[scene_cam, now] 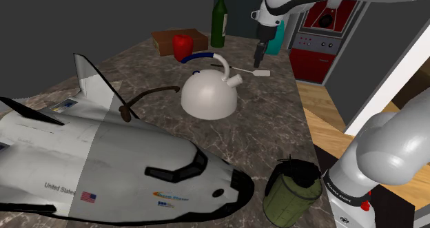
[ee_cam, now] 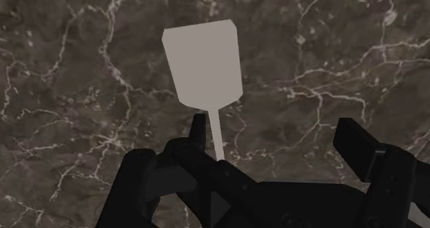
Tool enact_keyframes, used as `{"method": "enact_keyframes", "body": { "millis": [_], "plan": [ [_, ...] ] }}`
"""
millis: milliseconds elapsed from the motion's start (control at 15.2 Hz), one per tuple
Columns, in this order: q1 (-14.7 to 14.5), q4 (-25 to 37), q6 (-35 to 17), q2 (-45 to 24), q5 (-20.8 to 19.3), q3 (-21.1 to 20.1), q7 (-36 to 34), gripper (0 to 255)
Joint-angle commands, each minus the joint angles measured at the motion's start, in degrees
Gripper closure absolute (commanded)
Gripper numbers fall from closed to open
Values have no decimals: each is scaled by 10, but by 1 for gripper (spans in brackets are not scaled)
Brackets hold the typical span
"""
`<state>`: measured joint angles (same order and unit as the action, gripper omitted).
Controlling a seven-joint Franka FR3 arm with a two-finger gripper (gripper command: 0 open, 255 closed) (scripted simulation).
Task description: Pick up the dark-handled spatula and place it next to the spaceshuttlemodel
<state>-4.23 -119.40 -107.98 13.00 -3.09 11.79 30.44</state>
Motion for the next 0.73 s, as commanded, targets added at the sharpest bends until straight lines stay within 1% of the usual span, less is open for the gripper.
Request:
{"method": "enact_keyframes", "body": {
  "millis": [0,330,660],
  "plan": [
    [-6,42,-9,-47,17,7,35,0],
    [-9,142,-18,-148,62,14,114,0],
    [-8,113,-54,-156,65,13,116,0]
  ]
}}
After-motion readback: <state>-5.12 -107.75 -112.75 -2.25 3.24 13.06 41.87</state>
